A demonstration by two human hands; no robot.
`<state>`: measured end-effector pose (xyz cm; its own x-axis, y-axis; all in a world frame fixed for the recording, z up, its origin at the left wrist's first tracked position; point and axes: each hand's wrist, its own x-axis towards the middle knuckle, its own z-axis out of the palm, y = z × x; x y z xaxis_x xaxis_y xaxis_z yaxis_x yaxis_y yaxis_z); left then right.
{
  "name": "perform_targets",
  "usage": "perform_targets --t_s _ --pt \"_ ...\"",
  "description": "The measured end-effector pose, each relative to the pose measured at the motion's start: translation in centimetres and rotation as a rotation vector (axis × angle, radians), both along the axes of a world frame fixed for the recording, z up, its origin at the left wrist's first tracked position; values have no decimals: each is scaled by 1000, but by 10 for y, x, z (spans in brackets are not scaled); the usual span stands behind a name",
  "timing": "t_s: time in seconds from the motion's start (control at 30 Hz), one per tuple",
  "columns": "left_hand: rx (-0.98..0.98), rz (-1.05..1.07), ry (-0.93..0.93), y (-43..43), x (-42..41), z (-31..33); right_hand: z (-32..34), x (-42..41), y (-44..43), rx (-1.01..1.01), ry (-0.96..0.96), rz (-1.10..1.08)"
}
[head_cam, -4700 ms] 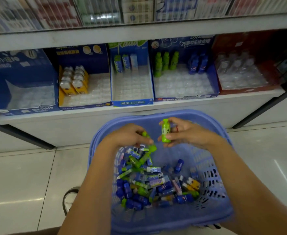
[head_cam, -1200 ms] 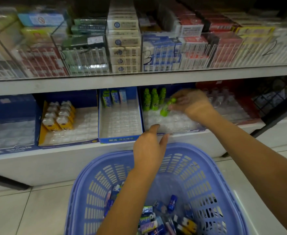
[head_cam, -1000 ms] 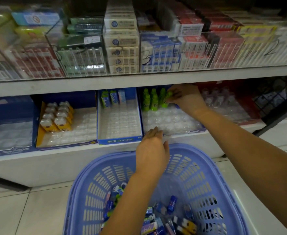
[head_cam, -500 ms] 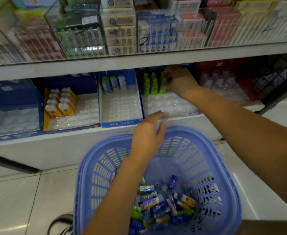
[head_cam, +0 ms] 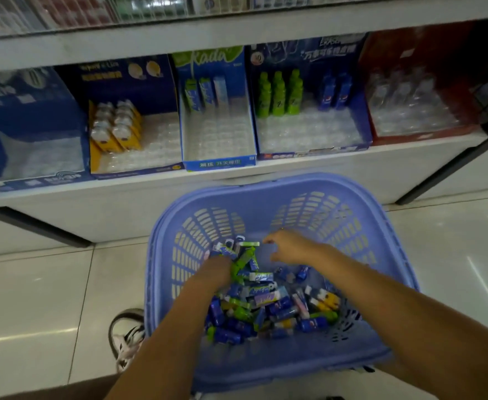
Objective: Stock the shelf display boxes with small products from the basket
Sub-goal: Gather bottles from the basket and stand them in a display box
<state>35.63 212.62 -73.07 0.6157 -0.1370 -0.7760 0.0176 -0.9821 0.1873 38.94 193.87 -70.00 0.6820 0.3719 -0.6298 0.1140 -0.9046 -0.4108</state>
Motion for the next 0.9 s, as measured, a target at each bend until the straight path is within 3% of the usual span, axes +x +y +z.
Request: perform_targets --t_s 0.27,0.4,0.63,0.8,0.9 --pt "7 178 -182 3 -1 -40 -86 -3 36 14 -120 10" --pt "-16 305 -180 5 3 -49 -99 -2 26 20 -197 -143" --pt "18 231 -254 2 1 -54 -107 -7 31 47 -190 -62" --pt "-61 160 -264 0 2 -55 -93 -8 19 203 23 -409" --pt "-99 131 -200 -1 2 -53 -69 -8 -4 442 147 -694"
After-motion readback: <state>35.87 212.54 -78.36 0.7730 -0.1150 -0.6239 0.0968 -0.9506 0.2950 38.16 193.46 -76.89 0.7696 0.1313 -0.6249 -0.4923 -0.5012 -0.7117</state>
